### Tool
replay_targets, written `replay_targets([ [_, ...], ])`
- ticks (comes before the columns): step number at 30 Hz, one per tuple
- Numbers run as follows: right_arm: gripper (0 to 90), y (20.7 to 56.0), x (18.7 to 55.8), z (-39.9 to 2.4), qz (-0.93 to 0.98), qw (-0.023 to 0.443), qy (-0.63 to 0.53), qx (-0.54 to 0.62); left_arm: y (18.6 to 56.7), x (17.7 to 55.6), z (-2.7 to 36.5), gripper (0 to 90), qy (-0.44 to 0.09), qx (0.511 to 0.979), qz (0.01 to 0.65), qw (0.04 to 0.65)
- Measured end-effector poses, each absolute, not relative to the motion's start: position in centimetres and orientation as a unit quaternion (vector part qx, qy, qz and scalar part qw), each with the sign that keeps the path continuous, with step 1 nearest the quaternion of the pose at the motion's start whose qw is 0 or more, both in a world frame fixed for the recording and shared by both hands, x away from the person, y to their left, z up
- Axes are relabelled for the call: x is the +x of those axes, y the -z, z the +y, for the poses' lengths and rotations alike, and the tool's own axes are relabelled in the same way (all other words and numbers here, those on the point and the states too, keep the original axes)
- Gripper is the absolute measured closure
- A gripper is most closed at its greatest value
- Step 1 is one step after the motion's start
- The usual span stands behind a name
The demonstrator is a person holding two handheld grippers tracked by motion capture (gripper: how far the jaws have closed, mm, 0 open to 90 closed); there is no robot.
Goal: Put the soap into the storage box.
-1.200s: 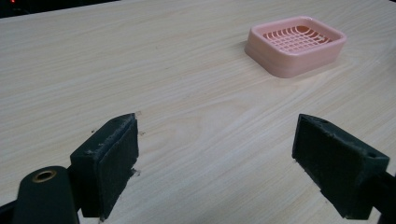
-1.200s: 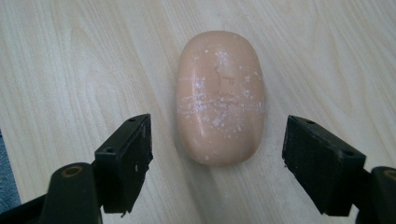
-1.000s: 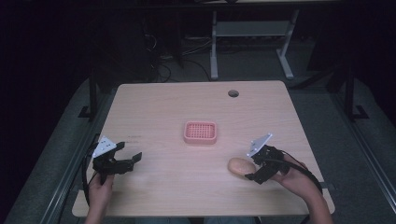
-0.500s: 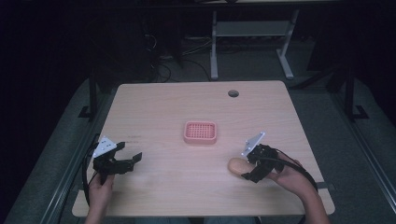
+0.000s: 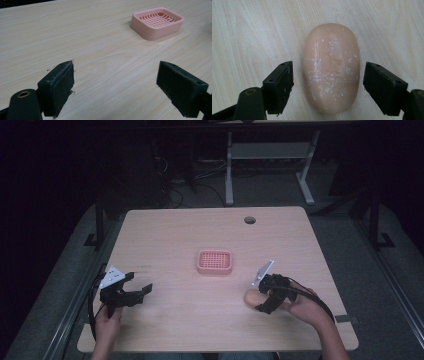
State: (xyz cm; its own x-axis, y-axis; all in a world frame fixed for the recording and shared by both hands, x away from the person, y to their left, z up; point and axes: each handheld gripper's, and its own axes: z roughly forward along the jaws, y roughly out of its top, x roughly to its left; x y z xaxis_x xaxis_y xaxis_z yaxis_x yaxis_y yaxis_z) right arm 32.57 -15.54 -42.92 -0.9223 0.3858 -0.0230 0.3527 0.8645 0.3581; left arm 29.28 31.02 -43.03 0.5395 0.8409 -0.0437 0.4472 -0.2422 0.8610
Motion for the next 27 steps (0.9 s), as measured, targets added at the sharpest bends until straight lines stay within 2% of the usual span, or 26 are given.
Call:
replay_targets([
  [18, 24.3, 44.0, 33.3, -14.6, 0.969, 0.036, -0.145, 0.197, 43.1, 29.3, 31.0, 14.3, -0.218, 0.758, 0.425, 0.445],
  [27, 27.7, 44.2, 33.5, -14.3, 0.970, 0.033, -0.138, 0.195, 43.1, 29.3, 31.0, 14.3, -0.218, 0.757, 0.425, 0.446],
])
